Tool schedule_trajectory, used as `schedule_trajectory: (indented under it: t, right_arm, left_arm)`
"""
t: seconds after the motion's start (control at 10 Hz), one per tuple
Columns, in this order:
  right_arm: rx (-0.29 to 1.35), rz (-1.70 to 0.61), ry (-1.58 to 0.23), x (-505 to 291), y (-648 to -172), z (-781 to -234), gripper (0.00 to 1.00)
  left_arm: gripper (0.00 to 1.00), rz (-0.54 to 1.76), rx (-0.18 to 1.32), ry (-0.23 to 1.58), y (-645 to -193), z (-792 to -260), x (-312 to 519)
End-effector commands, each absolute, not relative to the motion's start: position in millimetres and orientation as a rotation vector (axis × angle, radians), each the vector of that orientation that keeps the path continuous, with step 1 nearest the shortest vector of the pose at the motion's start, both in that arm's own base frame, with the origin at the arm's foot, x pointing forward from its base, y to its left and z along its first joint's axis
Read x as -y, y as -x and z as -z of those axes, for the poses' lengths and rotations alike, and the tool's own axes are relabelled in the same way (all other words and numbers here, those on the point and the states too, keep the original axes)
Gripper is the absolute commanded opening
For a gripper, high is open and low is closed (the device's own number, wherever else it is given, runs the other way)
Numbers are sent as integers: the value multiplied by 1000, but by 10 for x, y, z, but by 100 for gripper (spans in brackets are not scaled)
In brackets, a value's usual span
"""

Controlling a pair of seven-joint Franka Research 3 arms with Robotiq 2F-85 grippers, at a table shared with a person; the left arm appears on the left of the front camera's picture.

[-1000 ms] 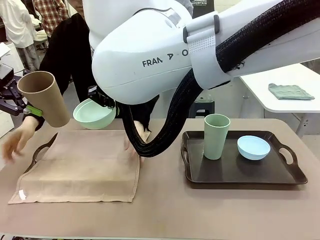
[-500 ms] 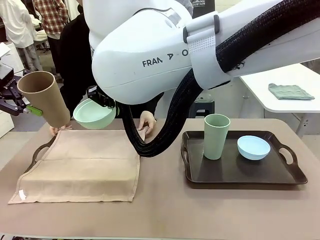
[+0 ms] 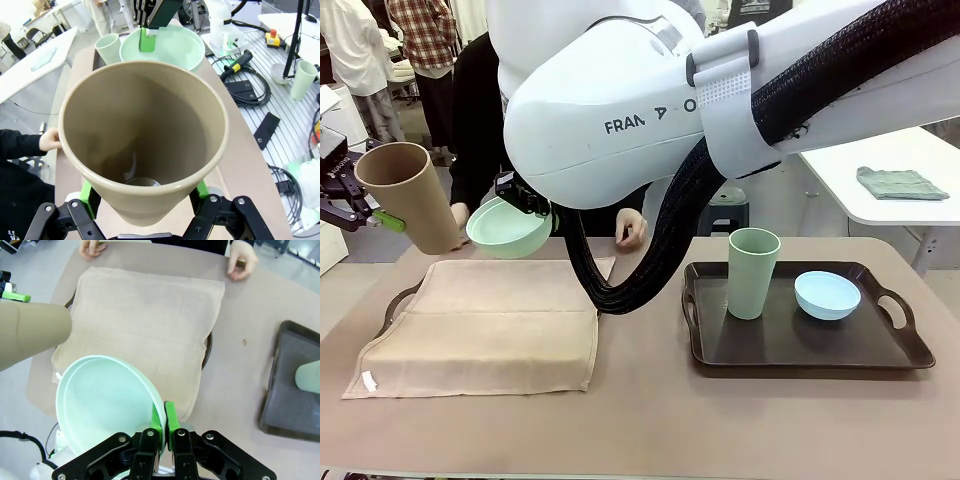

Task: Set up a tray with a mat and arrange the tableware.
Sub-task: Place the Picnic Bowl and Reusable plastic cup back onto the Handle tray in front of the human's position.

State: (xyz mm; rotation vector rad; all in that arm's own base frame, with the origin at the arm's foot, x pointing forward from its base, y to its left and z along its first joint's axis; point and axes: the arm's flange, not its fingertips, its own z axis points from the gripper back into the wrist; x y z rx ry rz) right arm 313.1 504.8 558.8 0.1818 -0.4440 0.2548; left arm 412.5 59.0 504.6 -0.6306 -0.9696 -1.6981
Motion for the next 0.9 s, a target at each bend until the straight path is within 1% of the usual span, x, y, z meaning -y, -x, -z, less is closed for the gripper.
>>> schedule_trajectory:
  t: [0.0,0.3,0.4,0.6,0.8]
  right_arm:
    - [443,-255,-183,-5053,-3134,-5597,1]
    - [443,-255,-183,-5053,-3134,-5597,1]
    - [444,-255,-182,-5048,-3131,-5588,5]
    - [447,-274,-207,-4929,-3417,-5170,5]
    - [430,-324,-204,-4905,-3644,-4646,5]
  left_arm:
    - [0,1715,973,633,-4133,-5089,-601]
    - [0,1715,973,633,-4133,-5089,-601]
    - [85,1698,970,631,-4125,-5046,-590]
    - [85,1680,987,760,-4399,-4606,-841]
    - [85,1659,952,836,-4513,-4129,-907]
